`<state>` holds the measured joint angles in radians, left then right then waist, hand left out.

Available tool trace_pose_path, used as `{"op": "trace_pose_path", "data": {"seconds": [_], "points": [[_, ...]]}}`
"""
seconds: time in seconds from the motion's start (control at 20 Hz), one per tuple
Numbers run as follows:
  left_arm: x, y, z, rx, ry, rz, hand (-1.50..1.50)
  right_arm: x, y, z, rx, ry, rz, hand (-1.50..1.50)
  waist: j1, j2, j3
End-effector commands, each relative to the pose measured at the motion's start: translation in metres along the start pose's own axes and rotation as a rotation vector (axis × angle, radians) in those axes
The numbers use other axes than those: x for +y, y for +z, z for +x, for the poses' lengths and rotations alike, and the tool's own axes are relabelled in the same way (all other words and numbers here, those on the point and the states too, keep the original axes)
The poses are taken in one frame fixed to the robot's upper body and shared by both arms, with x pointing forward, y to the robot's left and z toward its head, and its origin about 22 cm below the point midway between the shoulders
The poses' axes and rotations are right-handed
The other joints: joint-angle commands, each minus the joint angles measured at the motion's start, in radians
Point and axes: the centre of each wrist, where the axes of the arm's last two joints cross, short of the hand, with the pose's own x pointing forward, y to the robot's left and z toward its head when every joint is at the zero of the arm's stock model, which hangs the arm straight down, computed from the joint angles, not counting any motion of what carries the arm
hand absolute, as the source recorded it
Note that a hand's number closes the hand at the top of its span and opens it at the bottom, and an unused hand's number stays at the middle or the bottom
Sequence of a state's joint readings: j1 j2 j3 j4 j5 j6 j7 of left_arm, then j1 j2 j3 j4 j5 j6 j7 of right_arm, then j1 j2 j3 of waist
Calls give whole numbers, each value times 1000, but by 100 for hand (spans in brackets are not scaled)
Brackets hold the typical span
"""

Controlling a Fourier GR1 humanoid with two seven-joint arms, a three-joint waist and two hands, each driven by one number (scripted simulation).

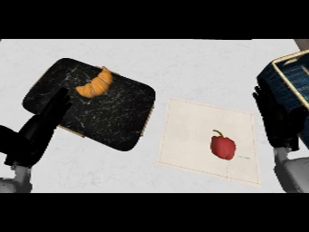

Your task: Pick the bell pepper from the placemat and place it in the basket

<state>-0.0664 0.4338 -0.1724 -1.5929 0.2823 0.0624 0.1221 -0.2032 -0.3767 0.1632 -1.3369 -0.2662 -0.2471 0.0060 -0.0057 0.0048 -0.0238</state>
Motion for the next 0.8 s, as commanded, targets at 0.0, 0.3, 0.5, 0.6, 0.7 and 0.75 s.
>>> {"op": "trace_pose_path", "data": {"seconds": [0.0, 0.3, 0.5, 0.6, 0.7, 0.75], "points": [[6, -1, -9, 11, 6, 41, 0, 4, -11, 36, -108, 11, 57, 150, 7, -6, 23], [23, -7, -8, 66, -18, 124, 0, -1, -25, 138, -591, 472, 534, 150, 74, -8, 9], [28, -18, -2, 98, 2, 164, 0, 63, 2, 100, -771, 587, 690, -150, 32, -1, 23], [30, -28, -3, 103, -9, 168, 0, 115, 20, 82, -836, 492, 612, -150, 13, -1, 23], [43, -28, -7, 102, 16, 201, 0, 139, 33, 91, -833, 552, 552, -150, 6, -6, 22], [29, -32, -3, 115, 2, 185, 0, 157, 46, 99, -820, 547, 527, -150, 2, -9, 22]]}}
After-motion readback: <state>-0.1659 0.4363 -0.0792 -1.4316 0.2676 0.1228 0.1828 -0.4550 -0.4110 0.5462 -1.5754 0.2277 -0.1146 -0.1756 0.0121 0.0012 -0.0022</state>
